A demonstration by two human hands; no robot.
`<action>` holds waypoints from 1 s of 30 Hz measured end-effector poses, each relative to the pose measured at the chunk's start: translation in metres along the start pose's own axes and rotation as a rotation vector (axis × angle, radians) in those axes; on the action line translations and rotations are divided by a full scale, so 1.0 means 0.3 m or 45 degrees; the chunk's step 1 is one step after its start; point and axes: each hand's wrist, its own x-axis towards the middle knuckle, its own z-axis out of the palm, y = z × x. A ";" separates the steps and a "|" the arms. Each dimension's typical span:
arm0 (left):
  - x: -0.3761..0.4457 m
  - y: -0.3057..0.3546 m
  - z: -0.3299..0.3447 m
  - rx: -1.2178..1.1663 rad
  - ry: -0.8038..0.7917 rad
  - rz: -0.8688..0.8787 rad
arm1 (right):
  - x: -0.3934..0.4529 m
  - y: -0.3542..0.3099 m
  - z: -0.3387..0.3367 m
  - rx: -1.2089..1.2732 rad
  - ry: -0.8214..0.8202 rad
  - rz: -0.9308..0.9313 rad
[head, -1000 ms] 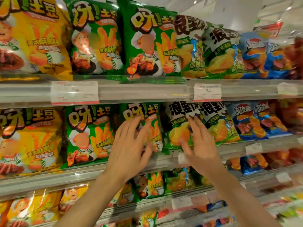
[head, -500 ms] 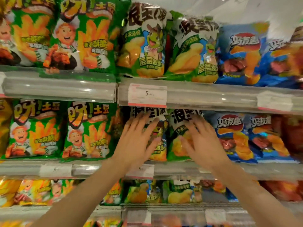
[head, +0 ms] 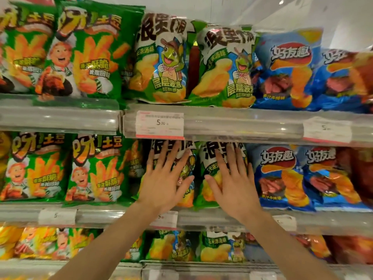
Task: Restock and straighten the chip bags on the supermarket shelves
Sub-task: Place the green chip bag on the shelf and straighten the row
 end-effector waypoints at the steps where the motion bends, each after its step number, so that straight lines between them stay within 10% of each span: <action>1: 0.001 0.002 0.003 0.006 0.002 -0.011 | -0.001 -0.002 0.004 -0.002 0.006 0.010; 30: 0.060 -0.052 -0.021 -0.148 -0.123 -0.121 | 0.084 -0.008 -0.010 -0.047 -0.067 0.044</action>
